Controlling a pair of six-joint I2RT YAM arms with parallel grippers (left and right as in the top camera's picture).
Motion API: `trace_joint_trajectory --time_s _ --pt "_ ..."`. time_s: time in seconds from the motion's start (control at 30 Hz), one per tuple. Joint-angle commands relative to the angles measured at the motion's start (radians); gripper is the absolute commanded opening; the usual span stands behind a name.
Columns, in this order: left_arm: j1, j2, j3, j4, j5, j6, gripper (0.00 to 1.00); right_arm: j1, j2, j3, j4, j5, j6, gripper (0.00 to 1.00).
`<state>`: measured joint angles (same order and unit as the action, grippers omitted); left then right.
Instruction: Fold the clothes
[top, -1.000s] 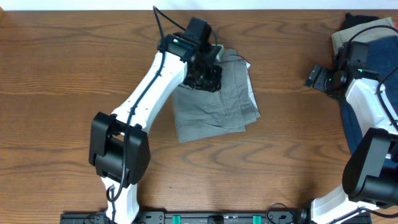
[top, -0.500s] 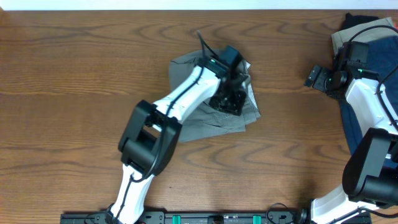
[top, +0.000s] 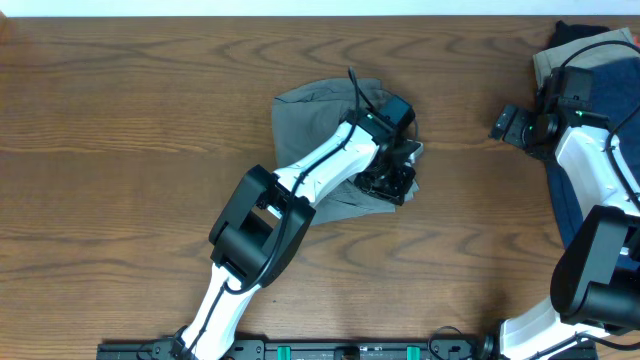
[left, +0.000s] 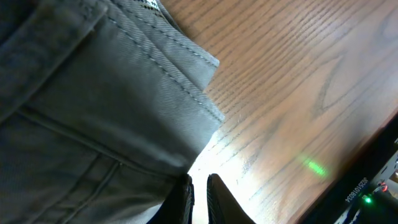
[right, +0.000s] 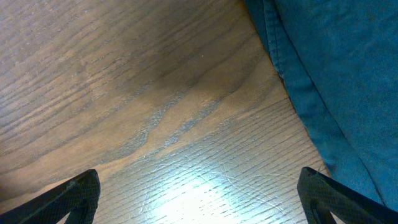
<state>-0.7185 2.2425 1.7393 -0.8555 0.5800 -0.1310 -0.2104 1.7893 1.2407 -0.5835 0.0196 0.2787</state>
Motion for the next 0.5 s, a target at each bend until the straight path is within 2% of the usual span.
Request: trace_joint_trajectory --time_s 0.0,0.13,0.3,0.47 --pt "0.017 -0.021 0.008 -0.016 0.010 0.011 0.11 -0.005 0.008 0.010 -0.001 0.009 -0.011 0.99" --pt "0.053 -0.100 0.042 -0.027 -0.056 0.025 0.10 -0.005 0.008 0.010 -0.001 0.009 -0.011 0.99" --pt "0.116 -0.215 0.042 0.049 -0.232 0.025 0.11 -0.005 0.008 0.010 -0.001 0.009 -0.011 0.99" --pt "0.172 -0.221 0.037 0.170 -0.241 0.024 0.12 -0.005 0.008 0.010 -0.001 0.009 -0.010 0.99"
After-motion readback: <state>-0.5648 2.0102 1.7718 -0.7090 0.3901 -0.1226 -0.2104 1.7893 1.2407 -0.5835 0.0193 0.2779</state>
